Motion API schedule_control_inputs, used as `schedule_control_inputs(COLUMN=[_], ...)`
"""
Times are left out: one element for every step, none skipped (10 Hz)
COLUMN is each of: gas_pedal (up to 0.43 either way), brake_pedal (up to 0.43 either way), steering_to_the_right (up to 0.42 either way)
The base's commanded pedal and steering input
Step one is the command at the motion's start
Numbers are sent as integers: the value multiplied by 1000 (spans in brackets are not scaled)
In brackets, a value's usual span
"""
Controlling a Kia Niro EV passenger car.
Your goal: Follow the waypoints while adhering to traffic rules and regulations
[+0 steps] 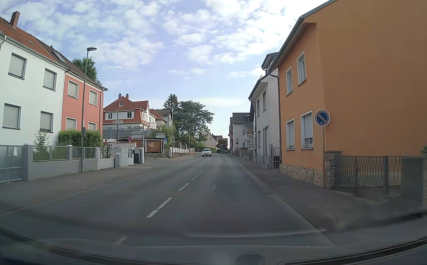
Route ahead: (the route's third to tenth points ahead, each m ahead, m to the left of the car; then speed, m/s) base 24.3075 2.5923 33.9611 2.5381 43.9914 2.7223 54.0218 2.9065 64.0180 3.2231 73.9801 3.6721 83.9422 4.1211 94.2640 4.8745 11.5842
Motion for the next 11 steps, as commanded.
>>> schedule_control_inputs(gas_pedal=[39,39,39,39,39,47,47,47,47,47,47], brake_pedal=[18,18,18,18,18,18,18,18,18,12,18], steering_to_the_right=[0,-1,-1,0,0,0,0,0,-1,0,-1])
